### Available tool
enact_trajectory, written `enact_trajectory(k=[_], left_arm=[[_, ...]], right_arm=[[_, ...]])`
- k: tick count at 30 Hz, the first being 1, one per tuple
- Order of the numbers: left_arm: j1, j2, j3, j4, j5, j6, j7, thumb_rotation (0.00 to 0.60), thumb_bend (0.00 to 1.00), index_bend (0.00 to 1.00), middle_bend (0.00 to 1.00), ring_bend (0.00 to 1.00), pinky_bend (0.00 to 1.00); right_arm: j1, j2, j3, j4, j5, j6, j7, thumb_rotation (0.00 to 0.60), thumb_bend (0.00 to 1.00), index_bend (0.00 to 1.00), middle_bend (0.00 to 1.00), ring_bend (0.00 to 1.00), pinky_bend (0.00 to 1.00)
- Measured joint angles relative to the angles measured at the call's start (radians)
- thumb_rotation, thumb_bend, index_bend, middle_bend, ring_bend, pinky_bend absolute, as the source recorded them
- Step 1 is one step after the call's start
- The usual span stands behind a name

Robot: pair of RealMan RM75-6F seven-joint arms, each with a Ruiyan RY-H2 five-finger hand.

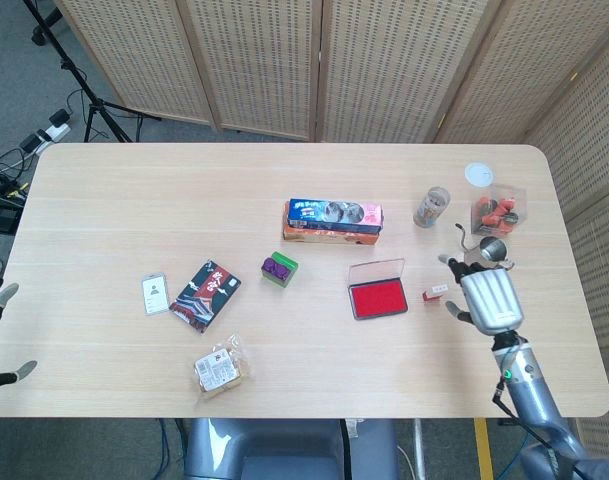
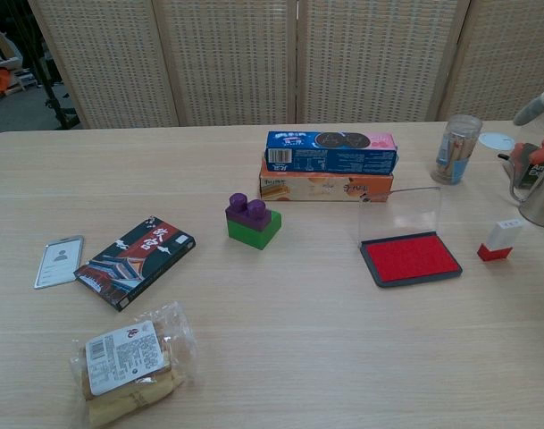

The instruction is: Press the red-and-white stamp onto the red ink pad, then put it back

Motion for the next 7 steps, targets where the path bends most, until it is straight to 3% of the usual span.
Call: enact_trajectory(k=[4, 7], left_arm=[[0.010, -0.007, 0.005, 0.004, 0.005, 0.015, 0.012, 0.600, 0.00, 0.00, 0.00, 0.00, 0.00], [0.020, -0.017, 0.007, 0.008, 0.009, 0.035, 0.029, 0.600, 0.00, 0.00, 0.00, 0.00, 0.00]], right_arm=[[-0.073, 0.099, -0.031, -0.070, -0.059, 0.099, 0.061, 0.600, 0.00, 0.00, 0.00, 0.00, 0.07], [-0.134, 0.142, -0.054, -0.103, -0.077, 0.153, 0.112, 0.600, 0.00, 0.00, 0.00, 0.00, 0.03]])
